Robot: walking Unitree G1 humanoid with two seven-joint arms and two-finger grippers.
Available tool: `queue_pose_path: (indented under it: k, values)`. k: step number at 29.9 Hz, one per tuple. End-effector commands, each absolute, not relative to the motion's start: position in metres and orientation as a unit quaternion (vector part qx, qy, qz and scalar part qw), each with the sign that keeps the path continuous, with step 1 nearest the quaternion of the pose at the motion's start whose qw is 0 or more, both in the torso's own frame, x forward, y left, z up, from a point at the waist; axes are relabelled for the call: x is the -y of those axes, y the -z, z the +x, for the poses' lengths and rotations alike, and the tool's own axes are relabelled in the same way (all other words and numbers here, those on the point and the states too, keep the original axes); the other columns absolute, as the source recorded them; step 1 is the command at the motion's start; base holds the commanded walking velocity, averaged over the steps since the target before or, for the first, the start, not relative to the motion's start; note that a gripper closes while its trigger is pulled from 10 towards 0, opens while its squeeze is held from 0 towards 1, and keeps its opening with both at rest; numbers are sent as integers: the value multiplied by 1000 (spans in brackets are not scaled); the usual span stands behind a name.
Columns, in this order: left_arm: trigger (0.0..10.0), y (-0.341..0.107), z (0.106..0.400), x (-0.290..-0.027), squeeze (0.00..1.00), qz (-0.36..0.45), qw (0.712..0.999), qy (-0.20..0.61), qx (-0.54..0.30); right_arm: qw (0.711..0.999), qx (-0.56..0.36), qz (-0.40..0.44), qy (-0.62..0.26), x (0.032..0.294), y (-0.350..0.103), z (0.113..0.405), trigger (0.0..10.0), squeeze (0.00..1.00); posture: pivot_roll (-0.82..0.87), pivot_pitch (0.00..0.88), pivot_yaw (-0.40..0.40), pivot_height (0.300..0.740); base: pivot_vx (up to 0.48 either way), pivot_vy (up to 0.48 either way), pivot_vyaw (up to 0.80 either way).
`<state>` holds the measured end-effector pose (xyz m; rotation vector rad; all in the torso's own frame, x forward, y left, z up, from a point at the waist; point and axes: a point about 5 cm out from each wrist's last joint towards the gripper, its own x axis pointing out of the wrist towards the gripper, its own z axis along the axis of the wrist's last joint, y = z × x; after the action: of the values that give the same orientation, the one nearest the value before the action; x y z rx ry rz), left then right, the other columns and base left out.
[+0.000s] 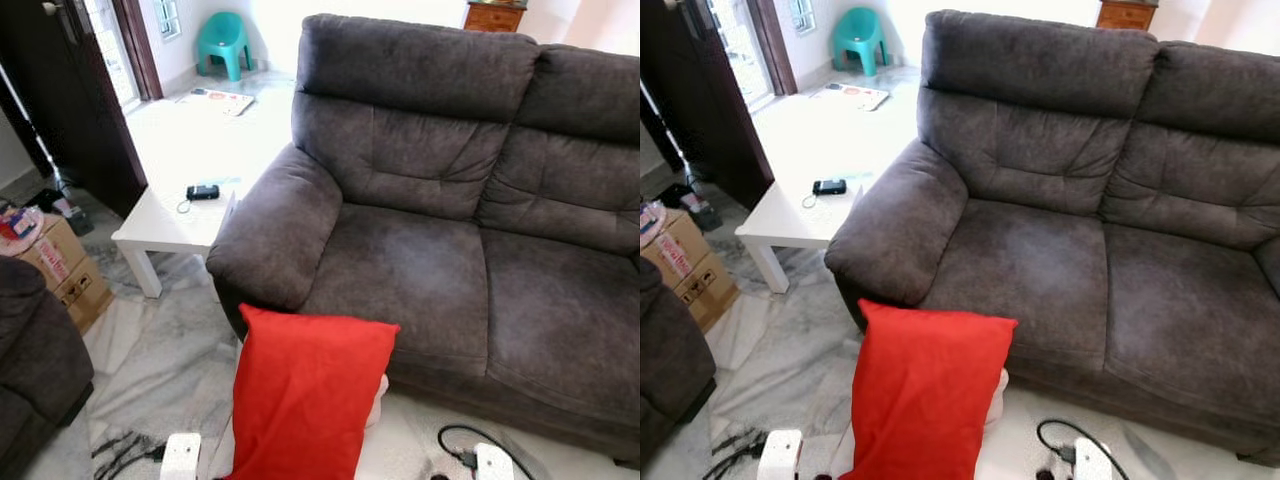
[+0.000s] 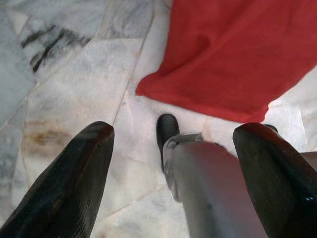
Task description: Move the pillow to the sofa from floor
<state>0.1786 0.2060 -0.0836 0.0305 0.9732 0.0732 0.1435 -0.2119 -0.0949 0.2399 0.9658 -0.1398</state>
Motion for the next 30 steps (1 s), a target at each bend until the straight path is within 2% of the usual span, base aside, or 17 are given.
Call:
queue_pose_path:
  k: [1, 12, 16, 30]
  values:
    - [10000, 87, 172, -207, 0, 20, 878, -34, -477, 877, -462, 116, 65, 212, 94, 145, 10000, 0, -18, 0, -64, 732, 0, 0, 669]
    - [10000, 86, 172, -206, 0, 22, 878, -34, -476, 878, -463, 108, 58, 212, 94, 145, 10000, 0, -19, 0, -66, 732, 0, 0, 0]
    - [10000, 86, 173, -206, 0, 22, 879, -34, -476, 878, -463, 106, 58, 212, 94, 146, 10000, 0, -19, 0, -66, 732, 0, -244, 800]
    - [10000, 86, 173, -206, 0, 21, 879, -34, -475, 877, -464, 111, 61, 212, 94, 145, 10000, 0, -18, 0, -68, 732, 0, -326, 0]
